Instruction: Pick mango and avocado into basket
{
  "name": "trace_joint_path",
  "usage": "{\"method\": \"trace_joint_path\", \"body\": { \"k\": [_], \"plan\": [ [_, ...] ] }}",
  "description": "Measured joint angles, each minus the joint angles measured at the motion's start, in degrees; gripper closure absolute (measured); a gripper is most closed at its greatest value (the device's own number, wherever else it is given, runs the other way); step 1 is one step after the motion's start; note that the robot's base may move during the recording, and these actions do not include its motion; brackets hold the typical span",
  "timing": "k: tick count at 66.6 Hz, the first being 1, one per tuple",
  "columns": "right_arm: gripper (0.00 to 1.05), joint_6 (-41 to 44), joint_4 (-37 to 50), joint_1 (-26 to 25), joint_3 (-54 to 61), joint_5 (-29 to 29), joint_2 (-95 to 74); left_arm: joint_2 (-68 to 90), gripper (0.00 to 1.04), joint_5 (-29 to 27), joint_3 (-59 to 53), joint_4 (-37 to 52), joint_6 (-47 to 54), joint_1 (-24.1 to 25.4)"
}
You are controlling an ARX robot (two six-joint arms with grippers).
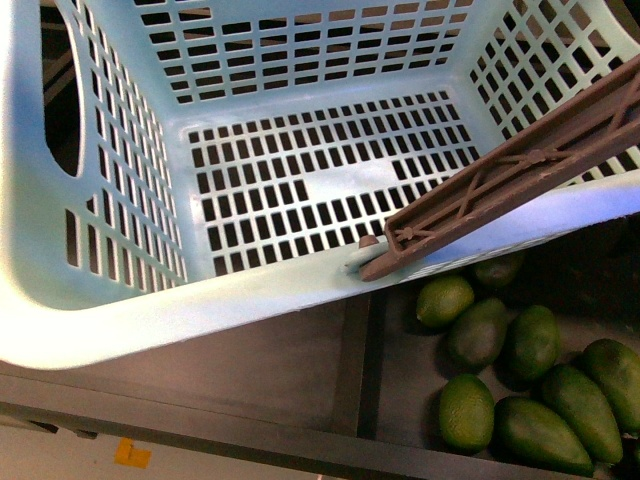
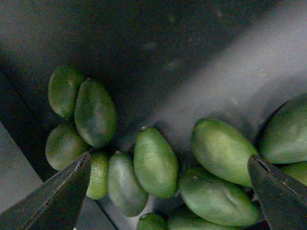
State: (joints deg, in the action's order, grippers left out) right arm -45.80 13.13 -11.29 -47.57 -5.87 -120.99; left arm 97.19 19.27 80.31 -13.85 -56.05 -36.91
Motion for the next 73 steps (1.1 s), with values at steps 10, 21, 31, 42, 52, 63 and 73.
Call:
{"method": "trace_joint_path", "body": {
  "k": [10,21,31,42,52,63,73],
  "plan": [
    [0.09,-5.84,-0.44,2.56,-6.95,-1.40,-8.22,0.00,0.92,-0.61,0.00,0.00,0.04,0.02],
    [0.09,-8.22,-1.51,4.00,-12.44,-2.10,-12.66,0.00,0.92,-0.59,0.00,0.00,0.04,0.04],
    [0.09,-9.33,-2.75,5.03,-16.92,-2.56,-16.22,0.00,0.92,-0.17,0.00,0.00,0.02,0.02],
    [0.09,-10.16,-4.28,6.03,-22.27,-2.99,-20.00,0.00,0.92,-0.17,0.00,0.00,0.02,0.02],
    [0.09,-10.69,-4.74,6.99,-25.62,-3.76,-22.12,0.00,0.92,-0.35,0.00,0.00,0.04,0.04],
    [0.09,-11.50,-5.35,8.41,-28.50,-4.52,-23.80,0.00,0.92,-0.39,0.00,0.00,0.02,0.04],
    [0.09,-11.87,-6.03,9.40,-30.53,-4.81,-25.38,0.00,0.92,-0.39,0.00,0.00,0.26,0.04]
  ]
}}
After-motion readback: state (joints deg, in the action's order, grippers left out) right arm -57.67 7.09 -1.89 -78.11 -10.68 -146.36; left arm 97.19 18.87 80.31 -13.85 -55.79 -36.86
